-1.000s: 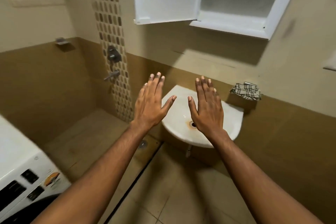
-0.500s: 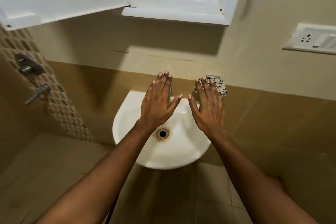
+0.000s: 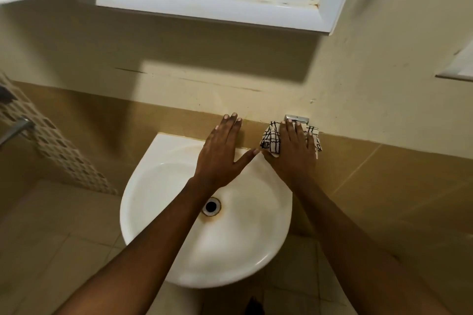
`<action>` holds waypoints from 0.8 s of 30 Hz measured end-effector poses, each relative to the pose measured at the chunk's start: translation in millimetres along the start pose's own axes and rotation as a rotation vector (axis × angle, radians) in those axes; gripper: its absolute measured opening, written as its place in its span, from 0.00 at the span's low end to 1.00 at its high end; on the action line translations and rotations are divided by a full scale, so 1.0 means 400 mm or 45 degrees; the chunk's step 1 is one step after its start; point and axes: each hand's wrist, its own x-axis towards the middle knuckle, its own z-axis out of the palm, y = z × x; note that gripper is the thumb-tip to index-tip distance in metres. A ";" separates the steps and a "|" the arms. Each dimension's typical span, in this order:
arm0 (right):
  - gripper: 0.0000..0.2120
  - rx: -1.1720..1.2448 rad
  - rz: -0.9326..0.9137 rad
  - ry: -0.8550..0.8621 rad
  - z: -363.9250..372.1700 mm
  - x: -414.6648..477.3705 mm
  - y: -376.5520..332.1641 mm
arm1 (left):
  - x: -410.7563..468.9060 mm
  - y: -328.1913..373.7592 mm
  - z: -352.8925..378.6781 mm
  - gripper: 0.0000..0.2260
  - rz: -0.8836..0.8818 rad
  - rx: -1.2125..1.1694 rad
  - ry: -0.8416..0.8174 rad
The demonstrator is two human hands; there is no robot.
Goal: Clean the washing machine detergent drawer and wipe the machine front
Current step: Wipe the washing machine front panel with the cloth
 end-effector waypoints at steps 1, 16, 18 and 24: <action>0.37 -0.005 -0.007 -0.013 0.005 0.009 0.002 | 0.005 -0.005 0.007 0.39 -0.010 0.000 -0.007; 0.23 0.691 -0.105 0.072 -0.027 0.000 0.030 | -0.009 -0.023 -0.035 0.37 -0.006 -0.024 0.017; 0.18 1.056 0.068 0.161 -0.053 -0.014 0.006 | -0.023 -0.029 -0.052 0.37 -0.006 -0.026 0.036; 0.17 2.198 0.950 0.042 -0.131 -0.084 -0.121 | -0.095 -0.042 -0.116 0.35 -0.024 -0.075 0.085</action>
